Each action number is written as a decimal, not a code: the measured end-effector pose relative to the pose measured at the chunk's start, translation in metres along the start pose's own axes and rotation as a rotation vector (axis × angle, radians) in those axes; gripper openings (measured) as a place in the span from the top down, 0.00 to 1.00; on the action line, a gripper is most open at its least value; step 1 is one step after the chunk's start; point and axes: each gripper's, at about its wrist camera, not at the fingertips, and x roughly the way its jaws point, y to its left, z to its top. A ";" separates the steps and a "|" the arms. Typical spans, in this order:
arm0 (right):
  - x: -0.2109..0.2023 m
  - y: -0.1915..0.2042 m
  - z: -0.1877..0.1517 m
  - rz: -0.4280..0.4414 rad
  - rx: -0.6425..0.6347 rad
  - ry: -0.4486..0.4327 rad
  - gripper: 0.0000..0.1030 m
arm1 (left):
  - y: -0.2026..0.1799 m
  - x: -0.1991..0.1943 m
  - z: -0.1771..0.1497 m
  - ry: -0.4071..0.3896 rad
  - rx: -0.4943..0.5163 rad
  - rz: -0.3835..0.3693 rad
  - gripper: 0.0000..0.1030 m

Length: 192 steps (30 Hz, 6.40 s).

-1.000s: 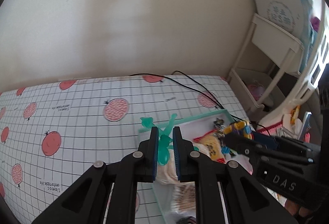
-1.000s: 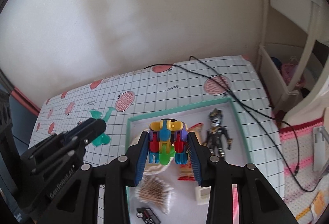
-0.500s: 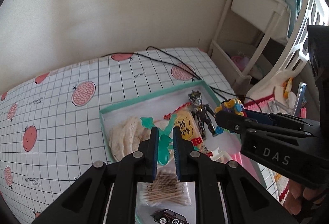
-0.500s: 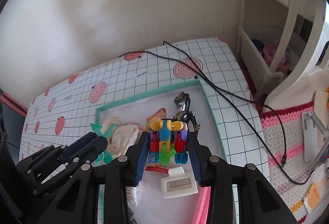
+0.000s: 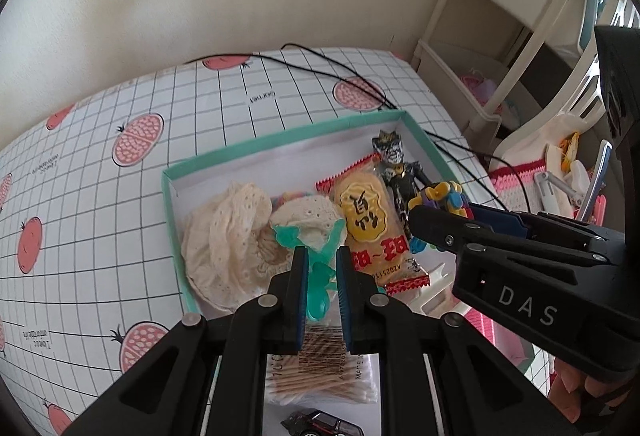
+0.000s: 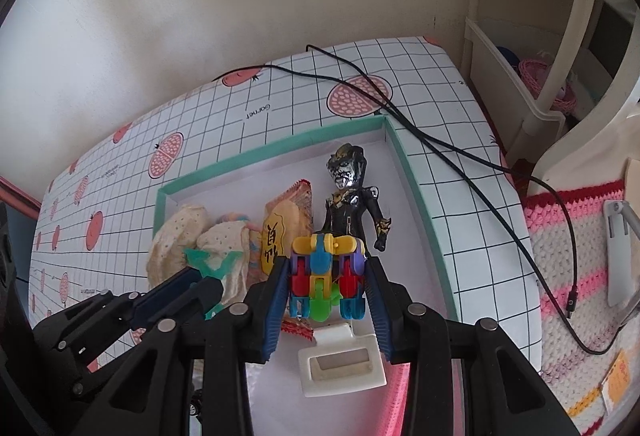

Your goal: Organize objects

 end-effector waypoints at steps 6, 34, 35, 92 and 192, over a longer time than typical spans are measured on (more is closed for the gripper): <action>0.009 0.000 -0.001 -0.004 -0.001 0.015 0.61 | -0.001 0.010 -0.002 0.012 -0.003 0.000 0.86; -0.029 0.006 0.008 0.023 -0.012 -0.061 0.55 | -0.003 -0.020 0.009 -0.030 -0.016 -0.021 0.71; -0.032 0.007 0.008 0.025 -0.016 -0.067 0.55 | -0.002 -0.023 0.010 -0.037 -0.019 -0.019 0.71; -0.025 0.032 0.000 0.012 -0.077 -0.098 0.00 | 0.102 -0.052 0.003 -0.200 -0.306 0.253 0.00; -0.038 0.056 -0.256 -0.150 -0.164 -0.157 0.00 | 0.126 -0.101 -0.287 -0.165 -0.282 0.369 0.00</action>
